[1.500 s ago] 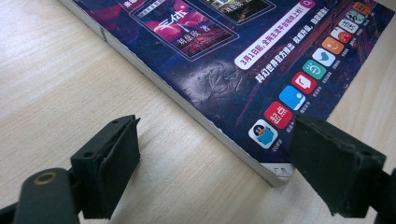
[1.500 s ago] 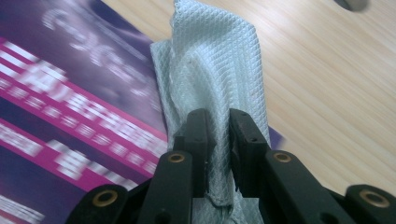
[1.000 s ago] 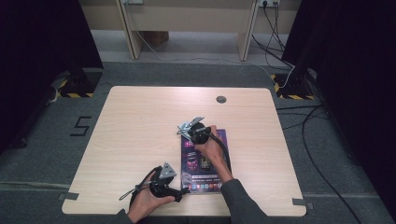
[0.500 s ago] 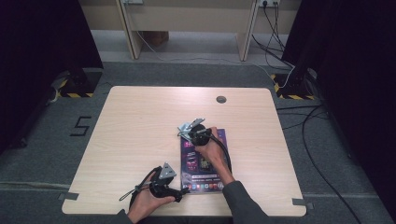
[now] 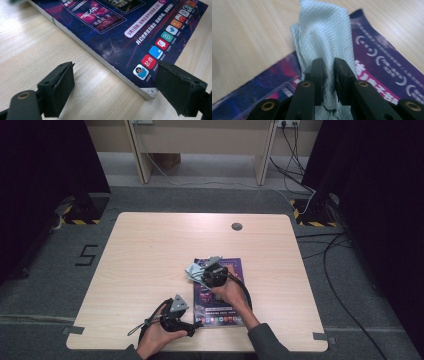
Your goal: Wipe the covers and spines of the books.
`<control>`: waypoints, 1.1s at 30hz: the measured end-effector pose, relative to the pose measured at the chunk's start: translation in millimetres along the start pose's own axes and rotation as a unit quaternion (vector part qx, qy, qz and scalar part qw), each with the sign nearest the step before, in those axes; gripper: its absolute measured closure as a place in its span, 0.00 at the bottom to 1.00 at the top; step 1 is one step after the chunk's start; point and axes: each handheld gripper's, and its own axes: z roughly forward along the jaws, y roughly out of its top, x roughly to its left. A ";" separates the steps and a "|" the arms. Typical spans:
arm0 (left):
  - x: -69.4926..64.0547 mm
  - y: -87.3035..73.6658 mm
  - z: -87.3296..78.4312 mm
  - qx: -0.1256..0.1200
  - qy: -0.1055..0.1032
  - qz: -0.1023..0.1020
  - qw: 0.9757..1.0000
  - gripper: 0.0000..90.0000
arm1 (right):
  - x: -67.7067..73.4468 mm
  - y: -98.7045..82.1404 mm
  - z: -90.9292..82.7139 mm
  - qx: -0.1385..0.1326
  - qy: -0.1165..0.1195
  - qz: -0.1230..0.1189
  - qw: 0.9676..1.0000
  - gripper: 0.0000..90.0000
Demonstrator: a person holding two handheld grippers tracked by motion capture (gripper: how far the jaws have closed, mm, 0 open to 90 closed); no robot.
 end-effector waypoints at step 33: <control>44.6 -13.6 -48.4 -0.035 0.034 -0.037 0.998 0.20 | 44.4 -37.4 -35.8 -0.010 0.045 -0.032 0.998 0.86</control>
